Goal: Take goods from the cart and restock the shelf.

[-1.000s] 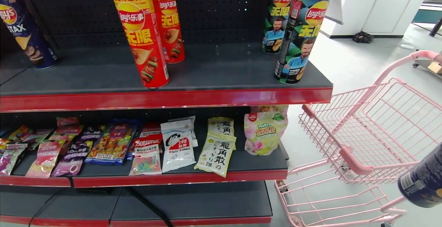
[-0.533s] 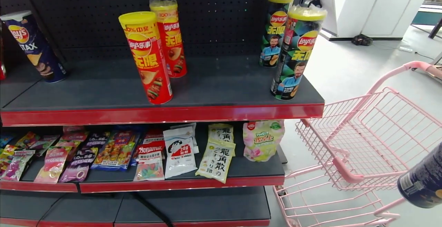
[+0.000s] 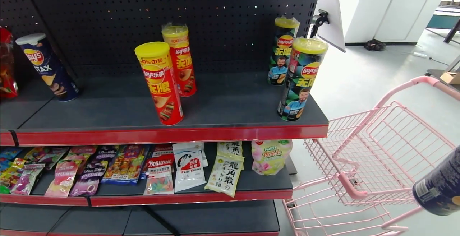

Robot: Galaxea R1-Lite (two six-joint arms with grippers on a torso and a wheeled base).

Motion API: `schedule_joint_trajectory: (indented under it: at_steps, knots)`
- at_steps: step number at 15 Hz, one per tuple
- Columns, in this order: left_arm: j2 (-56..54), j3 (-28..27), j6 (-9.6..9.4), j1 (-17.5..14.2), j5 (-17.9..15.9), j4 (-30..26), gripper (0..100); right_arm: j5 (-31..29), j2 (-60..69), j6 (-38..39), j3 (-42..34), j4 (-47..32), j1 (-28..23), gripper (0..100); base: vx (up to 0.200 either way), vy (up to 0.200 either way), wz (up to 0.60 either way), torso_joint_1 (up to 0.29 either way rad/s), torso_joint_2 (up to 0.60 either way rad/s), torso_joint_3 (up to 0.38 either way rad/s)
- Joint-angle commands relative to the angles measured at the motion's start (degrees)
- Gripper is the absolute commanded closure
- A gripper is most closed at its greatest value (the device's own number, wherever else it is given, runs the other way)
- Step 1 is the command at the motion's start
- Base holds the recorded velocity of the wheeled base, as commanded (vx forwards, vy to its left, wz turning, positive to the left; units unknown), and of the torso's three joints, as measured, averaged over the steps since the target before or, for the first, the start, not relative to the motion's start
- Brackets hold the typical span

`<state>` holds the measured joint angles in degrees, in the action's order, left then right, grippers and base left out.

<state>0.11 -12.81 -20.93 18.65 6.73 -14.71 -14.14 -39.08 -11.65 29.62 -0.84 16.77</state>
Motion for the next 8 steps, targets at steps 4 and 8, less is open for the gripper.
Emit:
schedule_joint_trajectory:
  at_steps: [4, 8]
  knots:
    - [1.38, -0.46, -2.36, -0.11, 0.57, 0.12, 0, 13.44, 1.38, -0.21, -0.36, -0.04, 0.28, 100, 0.0, 0.05, 0.0, 0.003, 0.0, 0.001]
    - [1.3, 0.16, -2.45, -0.11, 0.57, 0.21, 0, 14.76, 0.76, -0.39, -1.06, 0.31, 0.1, 100, 0.0, 0.2, 0.0, 0.002, 0.0, 0.0]
